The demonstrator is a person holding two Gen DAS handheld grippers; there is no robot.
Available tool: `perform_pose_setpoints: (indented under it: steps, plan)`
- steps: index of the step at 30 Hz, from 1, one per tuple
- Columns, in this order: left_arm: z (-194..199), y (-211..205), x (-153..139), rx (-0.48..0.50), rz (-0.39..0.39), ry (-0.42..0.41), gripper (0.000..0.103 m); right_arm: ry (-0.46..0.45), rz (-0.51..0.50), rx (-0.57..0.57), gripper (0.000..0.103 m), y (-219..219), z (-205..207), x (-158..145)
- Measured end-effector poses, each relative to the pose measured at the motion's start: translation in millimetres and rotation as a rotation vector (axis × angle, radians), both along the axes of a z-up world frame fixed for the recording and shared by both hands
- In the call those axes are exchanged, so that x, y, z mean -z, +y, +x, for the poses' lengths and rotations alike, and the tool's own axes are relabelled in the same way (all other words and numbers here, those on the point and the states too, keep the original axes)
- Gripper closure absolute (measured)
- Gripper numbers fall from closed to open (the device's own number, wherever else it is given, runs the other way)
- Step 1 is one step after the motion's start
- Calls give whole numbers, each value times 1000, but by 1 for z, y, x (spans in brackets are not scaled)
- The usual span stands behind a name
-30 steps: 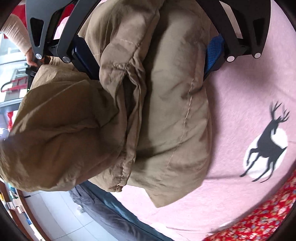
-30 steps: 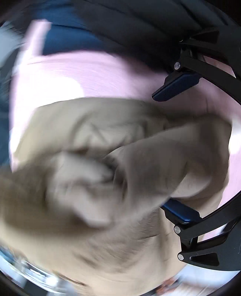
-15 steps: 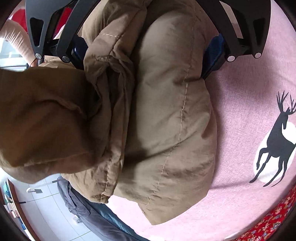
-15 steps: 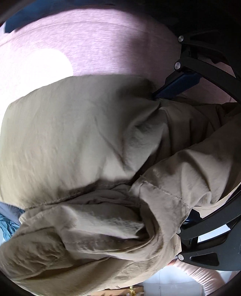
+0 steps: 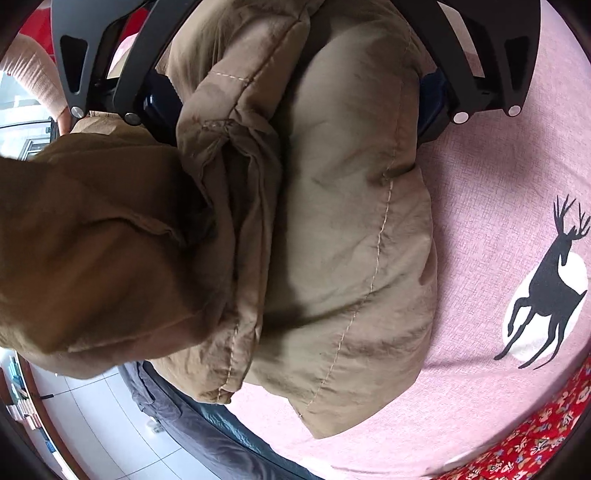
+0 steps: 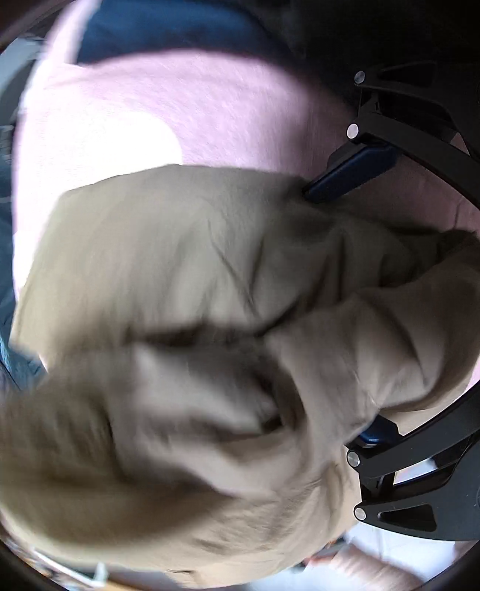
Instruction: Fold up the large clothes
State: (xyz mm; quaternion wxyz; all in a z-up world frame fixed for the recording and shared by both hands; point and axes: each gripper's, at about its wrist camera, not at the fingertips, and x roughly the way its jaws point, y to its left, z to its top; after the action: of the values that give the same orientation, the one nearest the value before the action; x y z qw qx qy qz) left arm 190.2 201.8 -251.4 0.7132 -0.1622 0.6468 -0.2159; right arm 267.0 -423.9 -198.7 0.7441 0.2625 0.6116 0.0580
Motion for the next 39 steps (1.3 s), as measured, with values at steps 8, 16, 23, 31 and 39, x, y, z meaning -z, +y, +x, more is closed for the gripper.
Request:
perform_pose_setpoints:
  steps: [8,16,23,31,39]
  plan:
    - [8,-1,-3,-22,6,19,6,2,78,56,4,-7,17,8]
    - [-5,-7,-35,-66,2,-26,49,-83,17,136,38,13,10,-12]
    - [-14,-9,-101,-74,-65,-144,72,-172,68,213,81,14,-10,-60]
    - [-11,-16,-188,-35,-166,-310,80,-372,40,45,90,83,-25,-180]
    - [-7,36,-279,-90,-179,-481,82,-517,11,-261,91,218,39,-314]
